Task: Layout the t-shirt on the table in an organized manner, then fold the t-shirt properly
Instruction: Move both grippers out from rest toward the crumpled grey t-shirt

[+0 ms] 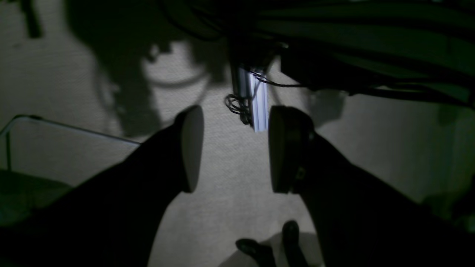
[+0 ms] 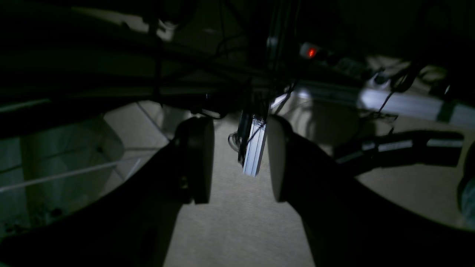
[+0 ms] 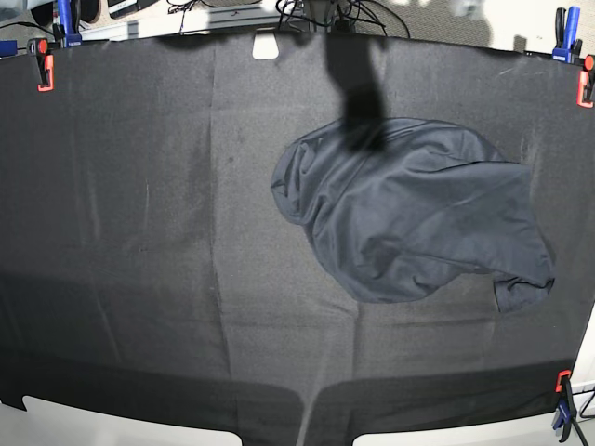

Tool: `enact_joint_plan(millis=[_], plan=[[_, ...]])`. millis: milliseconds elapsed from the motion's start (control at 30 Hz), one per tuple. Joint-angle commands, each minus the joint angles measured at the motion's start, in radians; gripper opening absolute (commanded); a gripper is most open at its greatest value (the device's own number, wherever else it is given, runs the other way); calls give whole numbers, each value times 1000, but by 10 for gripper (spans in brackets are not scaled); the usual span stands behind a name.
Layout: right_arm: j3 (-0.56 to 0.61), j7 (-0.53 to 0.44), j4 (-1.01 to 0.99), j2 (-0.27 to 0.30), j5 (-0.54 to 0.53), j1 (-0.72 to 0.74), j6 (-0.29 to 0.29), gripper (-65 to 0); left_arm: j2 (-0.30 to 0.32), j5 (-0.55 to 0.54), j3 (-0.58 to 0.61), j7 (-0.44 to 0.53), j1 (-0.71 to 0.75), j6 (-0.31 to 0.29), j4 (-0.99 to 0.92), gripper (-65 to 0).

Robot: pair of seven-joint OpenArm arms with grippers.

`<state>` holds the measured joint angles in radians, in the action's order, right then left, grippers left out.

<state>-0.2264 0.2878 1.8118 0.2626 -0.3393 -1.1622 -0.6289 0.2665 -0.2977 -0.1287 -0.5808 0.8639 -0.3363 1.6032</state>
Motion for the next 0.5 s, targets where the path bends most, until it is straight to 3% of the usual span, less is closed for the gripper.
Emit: enact_joint_plan(millis=[0, 233, 467], plan=[[-16, -7, 32, 3, -14, -26, -37, -414, 6, -7, -19, 5, 38, -4, 48, -382], [-99, 84, 191, 3, -124, -10, -38, -414, 6, -10, -166, 5, 166, -3, 359, -382], [-125, 105, 257, 2, -171, 107, -48, -414, 6, -44, -190, 5, 132, -5, 570, -381]])
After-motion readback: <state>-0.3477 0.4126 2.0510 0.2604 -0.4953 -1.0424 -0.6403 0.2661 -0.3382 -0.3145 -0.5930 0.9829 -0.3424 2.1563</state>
